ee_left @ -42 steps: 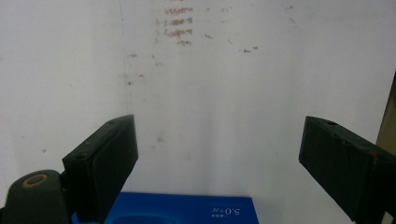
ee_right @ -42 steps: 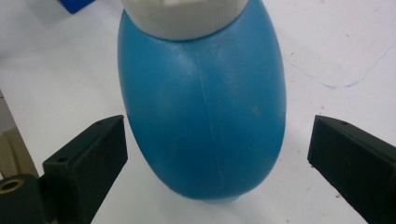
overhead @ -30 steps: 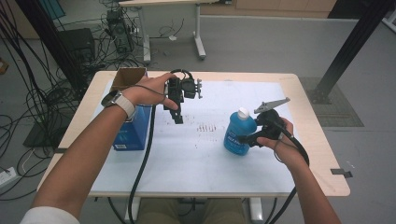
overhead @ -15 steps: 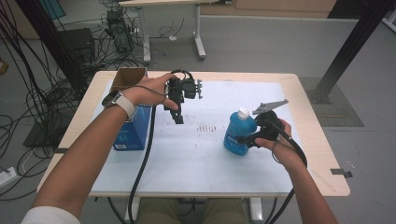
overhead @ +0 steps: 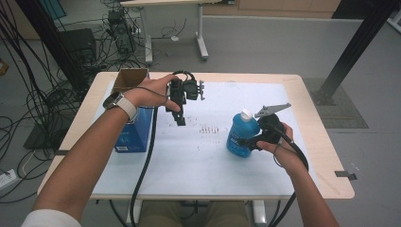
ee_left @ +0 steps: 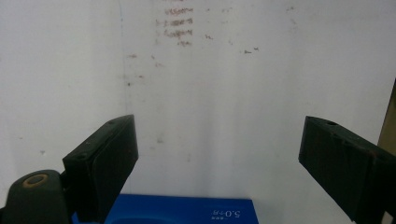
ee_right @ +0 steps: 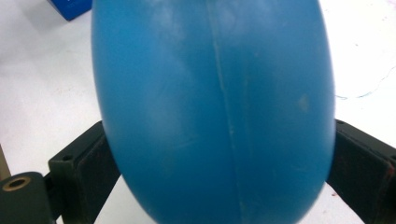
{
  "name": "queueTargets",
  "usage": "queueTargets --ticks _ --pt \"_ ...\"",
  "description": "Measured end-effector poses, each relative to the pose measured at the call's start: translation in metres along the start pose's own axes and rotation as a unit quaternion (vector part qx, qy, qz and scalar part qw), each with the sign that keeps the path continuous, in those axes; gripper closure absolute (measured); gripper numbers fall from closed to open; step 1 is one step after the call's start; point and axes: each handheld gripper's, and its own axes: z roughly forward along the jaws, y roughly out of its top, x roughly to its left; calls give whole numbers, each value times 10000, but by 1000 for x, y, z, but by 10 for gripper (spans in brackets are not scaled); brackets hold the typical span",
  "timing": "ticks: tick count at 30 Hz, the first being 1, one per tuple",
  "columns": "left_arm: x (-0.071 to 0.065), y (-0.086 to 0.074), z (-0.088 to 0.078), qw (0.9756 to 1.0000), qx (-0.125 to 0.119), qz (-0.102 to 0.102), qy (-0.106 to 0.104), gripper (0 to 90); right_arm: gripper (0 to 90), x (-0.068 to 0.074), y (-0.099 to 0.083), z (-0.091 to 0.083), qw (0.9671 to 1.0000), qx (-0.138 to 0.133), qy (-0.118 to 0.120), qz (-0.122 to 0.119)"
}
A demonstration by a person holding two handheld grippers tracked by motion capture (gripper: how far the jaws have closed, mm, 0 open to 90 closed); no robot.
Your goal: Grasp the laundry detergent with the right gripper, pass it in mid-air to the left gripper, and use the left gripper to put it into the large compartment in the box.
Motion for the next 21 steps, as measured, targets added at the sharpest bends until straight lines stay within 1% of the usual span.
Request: queueTargets --ticks 2,21 --pt "0 0 0 10000 -3 -2 0 123 65 0 0 0 10000 -20 -10 -21" --pt "0 -1 2 10000 -11 -12 -15 123 64 1 -7 4 9999 -110 -9 38"
